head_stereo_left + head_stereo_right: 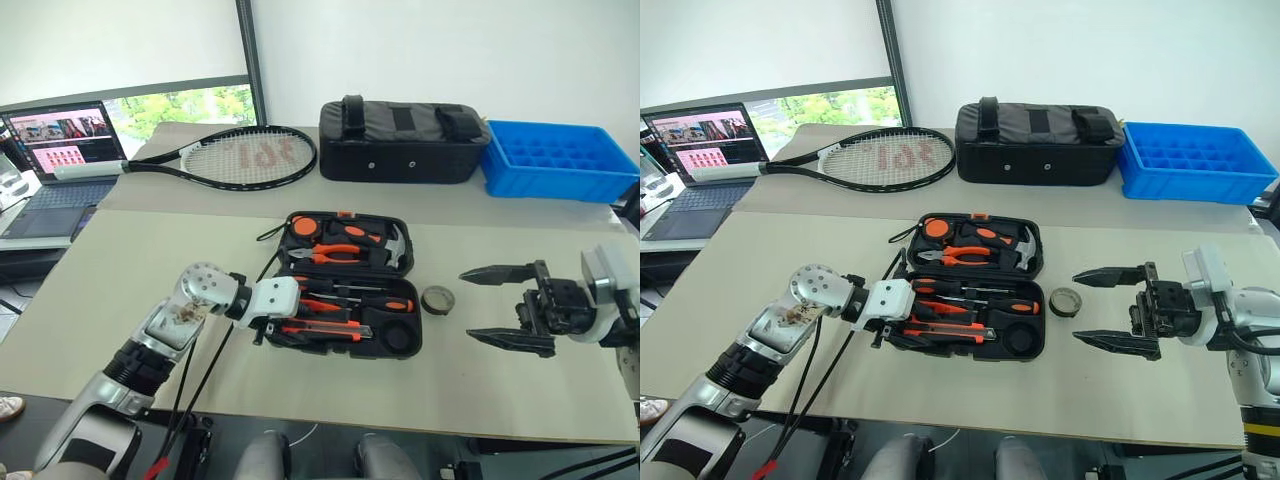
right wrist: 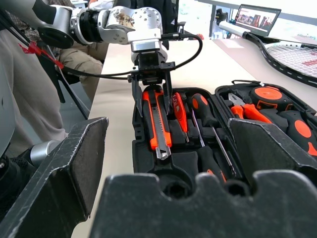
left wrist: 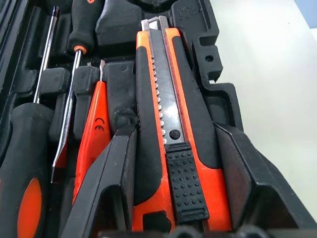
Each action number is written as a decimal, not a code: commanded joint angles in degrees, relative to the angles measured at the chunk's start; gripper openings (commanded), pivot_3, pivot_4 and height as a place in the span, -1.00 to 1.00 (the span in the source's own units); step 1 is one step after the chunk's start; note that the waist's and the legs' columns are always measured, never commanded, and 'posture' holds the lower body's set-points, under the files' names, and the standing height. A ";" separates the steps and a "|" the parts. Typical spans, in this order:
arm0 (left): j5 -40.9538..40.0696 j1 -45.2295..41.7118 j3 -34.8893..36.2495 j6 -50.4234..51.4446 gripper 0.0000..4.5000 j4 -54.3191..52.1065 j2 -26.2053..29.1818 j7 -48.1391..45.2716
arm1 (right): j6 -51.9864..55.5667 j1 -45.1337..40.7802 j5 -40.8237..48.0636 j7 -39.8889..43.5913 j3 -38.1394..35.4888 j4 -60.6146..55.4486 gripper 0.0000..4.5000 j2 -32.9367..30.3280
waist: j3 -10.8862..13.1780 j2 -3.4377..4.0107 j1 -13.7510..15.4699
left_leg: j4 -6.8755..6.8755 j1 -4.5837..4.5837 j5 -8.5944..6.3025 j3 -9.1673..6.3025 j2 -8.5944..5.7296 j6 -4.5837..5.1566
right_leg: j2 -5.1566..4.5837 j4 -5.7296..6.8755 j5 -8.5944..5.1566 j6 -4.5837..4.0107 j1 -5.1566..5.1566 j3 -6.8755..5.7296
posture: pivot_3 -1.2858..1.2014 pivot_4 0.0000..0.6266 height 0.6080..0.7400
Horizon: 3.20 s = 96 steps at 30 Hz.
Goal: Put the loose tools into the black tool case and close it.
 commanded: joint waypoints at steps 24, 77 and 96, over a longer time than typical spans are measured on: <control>-10.08 -0.04 6.15 1.20 -0.14 -0.64 -8.26 0.61 | -2.03 -2.66 -0.29 0.81 -0.68 0.46 1.00 -0.25 | -0.01 0.02 0.04 | 0.05 0.01 0.00 -0.03 0.00 0.00 | 0.02 0.05 0.00 0.01 0.02 -0.02 | 0.03 -0.52 0.51; -29.08 5.22 26.42 32.81 -0.77 -29.68 11.84 9.36 | -16.51 -20.68 -39.80 -12.21 26.12 21.80 0.38 -0.80 | -0.03 0.16 -1.34 | 0.40 -0.02 -0.03 -0.08 0.04 0.06 | 0.04 0.21 -0.09 0.17 0.01 -0.01 | 0.03 -0.52 0.51; -41.33 11.16 34.40 37.06 0.98 -35.53 17.55 10.21 | -15.42 -24.13 -37.71 -7.23 26.14 19.53 -1.00 -2.26 | 0.00 0.15 -1.53 | 0.38 0.04 -0.03 -0.08 0.05 0.05 | 0.04 0.24 -0.02 0.03 0.01 -0.01 | 0.03 -0.52 0.51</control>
